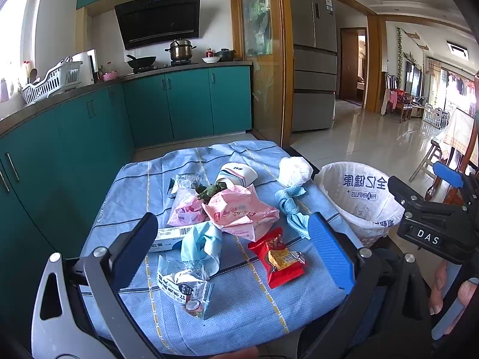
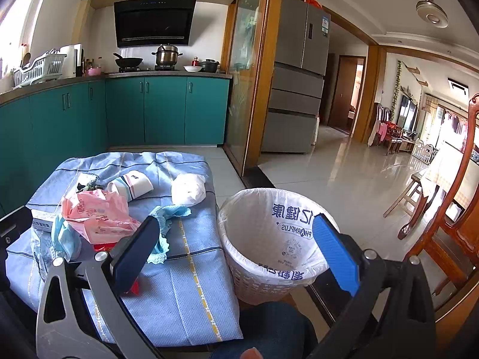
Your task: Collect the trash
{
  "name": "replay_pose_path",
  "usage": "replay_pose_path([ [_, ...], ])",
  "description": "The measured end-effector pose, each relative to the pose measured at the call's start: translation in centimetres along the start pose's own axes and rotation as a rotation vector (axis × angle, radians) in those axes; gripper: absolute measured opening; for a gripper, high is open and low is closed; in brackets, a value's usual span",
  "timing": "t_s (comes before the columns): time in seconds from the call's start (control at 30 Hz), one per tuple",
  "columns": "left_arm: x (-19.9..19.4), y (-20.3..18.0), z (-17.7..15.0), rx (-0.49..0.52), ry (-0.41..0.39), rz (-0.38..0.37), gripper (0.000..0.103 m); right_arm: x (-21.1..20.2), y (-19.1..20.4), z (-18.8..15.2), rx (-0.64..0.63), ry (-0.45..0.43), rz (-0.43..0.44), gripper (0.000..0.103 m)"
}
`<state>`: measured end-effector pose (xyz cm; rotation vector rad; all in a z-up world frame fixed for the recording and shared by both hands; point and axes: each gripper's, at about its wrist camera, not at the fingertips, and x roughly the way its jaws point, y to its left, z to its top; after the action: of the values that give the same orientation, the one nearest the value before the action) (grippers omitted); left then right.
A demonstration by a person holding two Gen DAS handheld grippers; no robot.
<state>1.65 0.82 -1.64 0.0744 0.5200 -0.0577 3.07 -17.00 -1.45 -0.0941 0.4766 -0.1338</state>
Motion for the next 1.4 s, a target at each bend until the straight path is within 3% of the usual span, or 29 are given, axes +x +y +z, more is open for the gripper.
replay_pose_path([
  [0.5, 0.63, -0.03, -0.09, 0.002, 0.023, -0.016, 0.100, 0.28, 0.15, 0.18, -0.004, 0.002, 0.010, 0.100],
  [1.4, -0.15, -0.11, 0.02, 0.013, -0.009, 0.002, 0.100, -0.24, 0.16, -0.06, 0.005, -0.027, 0.051, 0.100],
])
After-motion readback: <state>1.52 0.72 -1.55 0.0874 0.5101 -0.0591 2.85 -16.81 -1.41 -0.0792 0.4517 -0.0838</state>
